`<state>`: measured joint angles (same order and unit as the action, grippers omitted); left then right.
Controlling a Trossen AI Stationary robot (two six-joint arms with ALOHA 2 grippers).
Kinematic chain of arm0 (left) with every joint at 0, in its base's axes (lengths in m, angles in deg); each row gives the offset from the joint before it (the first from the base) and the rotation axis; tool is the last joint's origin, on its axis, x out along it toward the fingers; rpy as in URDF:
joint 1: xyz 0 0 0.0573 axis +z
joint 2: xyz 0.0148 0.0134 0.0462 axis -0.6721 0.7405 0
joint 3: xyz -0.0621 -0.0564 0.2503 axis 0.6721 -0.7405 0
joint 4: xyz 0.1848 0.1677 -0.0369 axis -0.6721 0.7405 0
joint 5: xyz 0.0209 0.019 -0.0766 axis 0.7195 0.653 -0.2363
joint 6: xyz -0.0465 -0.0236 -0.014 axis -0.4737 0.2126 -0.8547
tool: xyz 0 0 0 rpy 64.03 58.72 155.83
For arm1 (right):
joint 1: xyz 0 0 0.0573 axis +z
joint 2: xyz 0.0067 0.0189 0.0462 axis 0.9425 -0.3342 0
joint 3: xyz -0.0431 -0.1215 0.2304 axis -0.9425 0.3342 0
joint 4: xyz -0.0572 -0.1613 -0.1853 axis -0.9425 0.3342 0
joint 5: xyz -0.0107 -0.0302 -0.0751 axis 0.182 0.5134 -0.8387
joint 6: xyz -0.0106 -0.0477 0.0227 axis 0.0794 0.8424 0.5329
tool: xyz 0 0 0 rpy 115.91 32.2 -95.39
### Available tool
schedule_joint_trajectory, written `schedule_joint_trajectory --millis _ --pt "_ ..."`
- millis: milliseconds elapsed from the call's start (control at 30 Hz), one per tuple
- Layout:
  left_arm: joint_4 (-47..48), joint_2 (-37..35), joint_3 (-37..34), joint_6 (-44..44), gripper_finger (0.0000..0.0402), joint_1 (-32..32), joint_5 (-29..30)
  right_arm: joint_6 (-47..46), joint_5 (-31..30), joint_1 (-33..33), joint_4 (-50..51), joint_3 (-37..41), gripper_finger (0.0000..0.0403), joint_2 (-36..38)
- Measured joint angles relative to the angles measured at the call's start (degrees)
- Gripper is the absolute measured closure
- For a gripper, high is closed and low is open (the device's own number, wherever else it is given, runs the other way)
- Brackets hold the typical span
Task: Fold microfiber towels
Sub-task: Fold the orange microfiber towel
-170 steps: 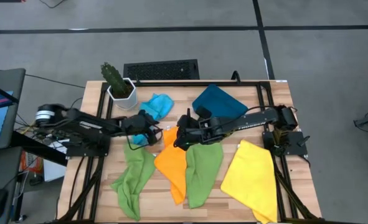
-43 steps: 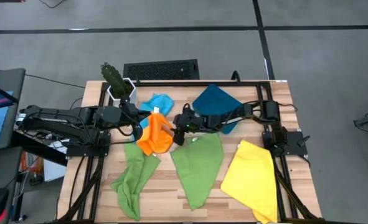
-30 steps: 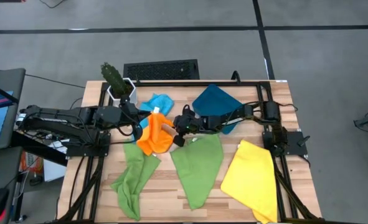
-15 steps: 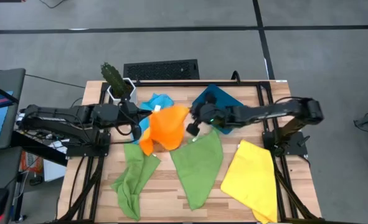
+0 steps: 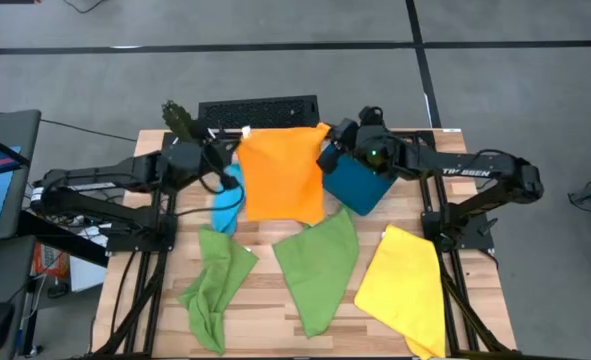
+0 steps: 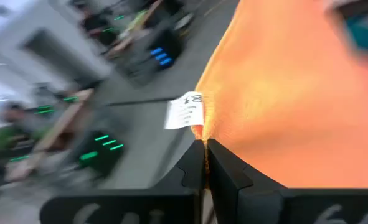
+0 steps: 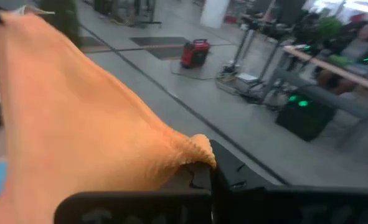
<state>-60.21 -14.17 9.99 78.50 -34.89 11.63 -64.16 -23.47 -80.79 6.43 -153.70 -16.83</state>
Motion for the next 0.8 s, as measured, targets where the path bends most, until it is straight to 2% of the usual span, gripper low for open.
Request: schedule_joint_trajectory --millis 100,233,333,433,567,733,800 --pt "-3.3 0.3 0.0 5.4 0.0401 3.0 3.4 1.5 -1.0 -1.3 -0.6 0.0 0.0397 0.0" --pt "-4.3 -0.2 1.2 8.6 0.0401 4.0 3.7 3.2 -2.6 -0.9 -0.7 0.0 0.0397 0.1" --pt "-4.0 -0.6 2.9 8.6 0.0401 3.4 3.7 5.8 -6.5 0.3 -0.8 0.0 0.0397 0.5" --pt "-1.8 -0.8 3.3 6.3 0.0401 1.9 3.7 5.7 -7.6 2.5 0.4 0.0 0.0395 0.5" --pt "6.9 -0.9 3.3 -1.8 0.0401 -0.9 0.2 1.2 -7.8 6.8 6.2 0.0 0.0397 0.5" --pt "20.5 -0.1 3.2 -18.0 0.0401 -5.7 -9.8 -12.2 -7.7 14.2 20.0 0.0 0.0394 0.5" --pt "23.3 0.2 3.2 -23.8 0.0401 -8.7 -13.3 -18.6 -7.5 17.8 24.5 0.0 0.0393 0.5"
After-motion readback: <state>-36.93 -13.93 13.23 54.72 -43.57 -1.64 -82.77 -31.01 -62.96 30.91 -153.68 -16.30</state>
